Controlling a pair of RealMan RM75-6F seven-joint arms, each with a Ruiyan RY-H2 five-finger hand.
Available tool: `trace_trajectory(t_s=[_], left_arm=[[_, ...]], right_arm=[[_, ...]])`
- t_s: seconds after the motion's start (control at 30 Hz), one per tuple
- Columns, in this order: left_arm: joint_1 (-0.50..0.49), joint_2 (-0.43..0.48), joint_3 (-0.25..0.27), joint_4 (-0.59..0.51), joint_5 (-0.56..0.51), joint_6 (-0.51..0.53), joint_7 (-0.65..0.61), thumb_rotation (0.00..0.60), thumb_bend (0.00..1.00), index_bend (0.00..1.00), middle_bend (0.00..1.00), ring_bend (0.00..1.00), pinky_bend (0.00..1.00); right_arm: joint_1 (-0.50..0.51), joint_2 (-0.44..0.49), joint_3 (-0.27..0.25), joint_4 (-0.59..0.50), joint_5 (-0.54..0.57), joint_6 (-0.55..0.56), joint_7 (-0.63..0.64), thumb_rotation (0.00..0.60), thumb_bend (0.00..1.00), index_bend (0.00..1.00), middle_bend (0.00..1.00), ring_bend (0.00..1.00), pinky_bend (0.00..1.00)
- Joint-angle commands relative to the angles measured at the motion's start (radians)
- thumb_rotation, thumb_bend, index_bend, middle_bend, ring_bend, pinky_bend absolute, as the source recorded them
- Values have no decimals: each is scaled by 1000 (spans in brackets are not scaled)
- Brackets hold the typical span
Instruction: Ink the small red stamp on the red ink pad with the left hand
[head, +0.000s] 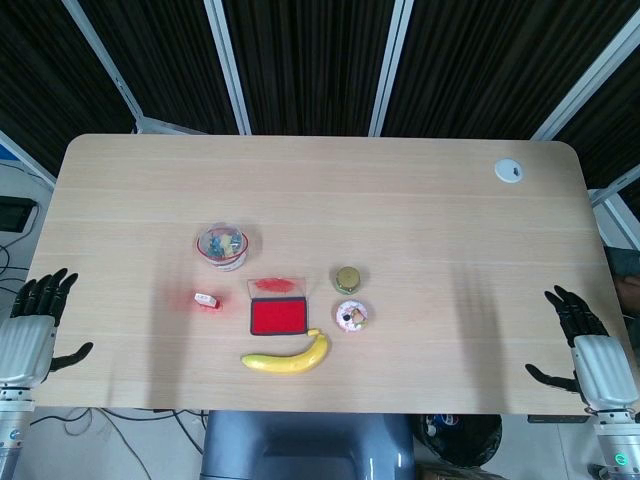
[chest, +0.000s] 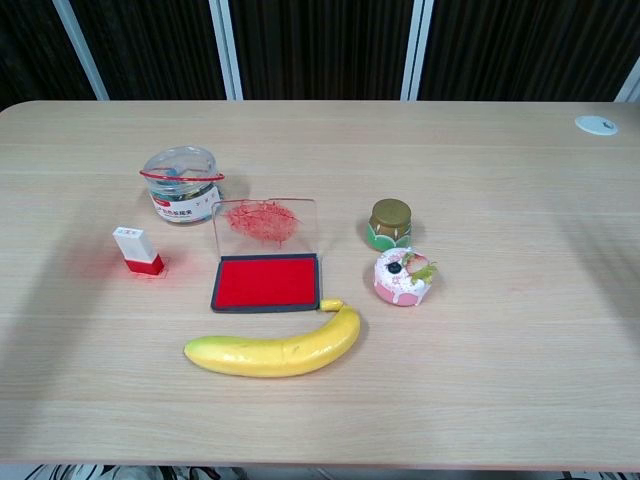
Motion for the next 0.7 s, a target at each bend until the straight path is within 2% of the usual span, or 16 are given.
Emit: trace_trajectory(t_s=[0.03, 0.7], left_arm=[[0, 0, 0, 0, 0, 0, 0, 600, 106, 0, 0, 0, 27], [-22, -4, -3, 8, 14, -21, 31, 600, 106, 0, 0, 0, 27]], right_arm=[[0, 0, 0, 0, 0, 0, 0, 600, 155, 0, 0, 0, 177], [1, -2, 7, 0, 19, -7, 5, 600, 155, 0, 0, 0, 177]])
